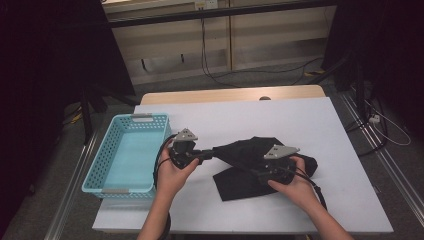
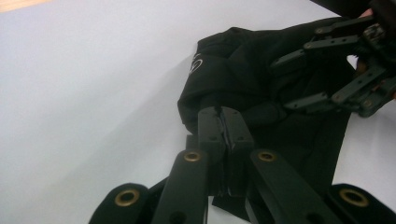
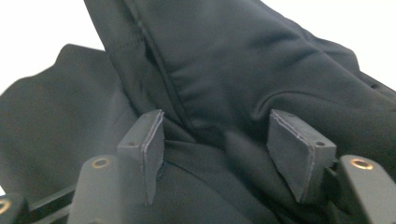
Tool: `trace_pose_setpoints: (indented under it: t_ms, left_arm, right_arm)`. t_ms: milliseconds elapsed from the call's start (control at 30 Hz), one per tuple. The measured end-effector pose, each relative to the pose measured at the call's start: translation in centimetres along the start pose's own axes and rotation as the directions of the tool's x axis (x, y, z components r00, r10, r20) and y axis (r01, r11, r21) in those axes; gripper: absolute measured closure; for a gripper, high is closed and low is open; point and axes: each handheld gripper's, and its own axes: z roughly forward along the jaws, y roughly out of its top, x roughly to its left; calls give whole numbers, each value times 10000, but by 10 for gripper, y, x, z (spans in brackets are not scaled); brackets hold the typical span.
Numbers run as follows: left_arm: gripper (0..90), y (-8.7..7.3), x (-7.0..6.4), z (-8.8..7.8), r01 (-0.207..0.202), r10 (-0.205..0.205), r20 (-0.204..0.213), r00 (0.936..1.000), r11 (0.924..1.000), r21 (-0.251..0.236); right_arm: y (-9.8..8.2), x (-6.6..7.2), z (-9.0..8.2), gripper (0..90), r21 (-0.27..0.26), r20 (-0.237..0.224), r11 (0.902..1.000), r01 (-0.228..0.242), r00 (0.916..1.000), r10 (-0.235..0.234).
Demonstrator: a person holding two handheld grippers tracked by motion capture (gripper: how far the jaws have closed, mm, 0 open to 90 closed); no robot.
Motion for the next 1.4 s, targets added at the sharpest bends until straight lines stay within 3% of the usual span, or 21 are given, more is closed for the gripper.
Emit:
trace_pose_setpoints:
  t_ms: [33,100,200,267,300,367,500,633,867,967,1167,1300,1400]
  left_arm:
    - [887,0,-1,0,-12,12,-7,10000,10000,-8]
    - [887,0,-2,-1,-40,40,-40,10000,10000,18]
    - [888,0,-1,-1,-15,15,-86,10000,10000,-60]
    - [888,-1,0,-1,-4,4,-118,9999,10000,39]
    - [888,-1,1,0,5,-4,-104,9999,10000,38]
    - [888,-1,2,0,-11,11,-207,9998,10000,-15]
    - [889,-1,6,-3,107,-110,-212,9997,9999,-121]
    - [889,1,8,-8,126,-133,-228,9997,9995,-299]
    - [889,7,10,-22,80,-108,-351,9993,9968,-797]
    - [890,10,13,-32,30,-81,-449,9990,9937,-1120]
    - [889,10,21,-49,245,-322,-448,9985,9865,-1622]
    - [889,8,20,-43,136,-210,-534,9984,9908,-1345]
    - [889,4,16,-26,42,-81,-474,9988,9967,-807]
  right_arm:
    - [0,2,2,368,129,175,9995,272,9995,-274]
    - [-1,2,4,388,223,277,9990,394,9988,-400]
    - [-1,0,2,580,347,439,9976,593,9972,-608]
    - [-2,-4,-1,738,264,399,9987,428,9982,-439]
    - [-2,-8,-5,802,96,240,9999,80,9997,-82]
    - [-1,-15,-15,850,-361,248,9989,-299,9992,308]
    - [0,-31,-36,867,-1217,241,9870,-1053,9938,1090]
    - [-2,-40,-50,870,-1624,156,9748,-1531,9874,1577]
    - [0,-48,-74,871,-2400,-117,9506,-1971,9797,2002]
    - [4,-48,-83,872,-2807,-543,9332,-2244,9744,2180]
    - [11,-48,-91,873,-3052,-859,9241,-2302,9731,2140]
    - [9,-48,-90,873,-2993,-748,9273,-2248,9744,2121]
    - [5,-54,-88,873,-2903,-532,9284,-2318,9726,2262]
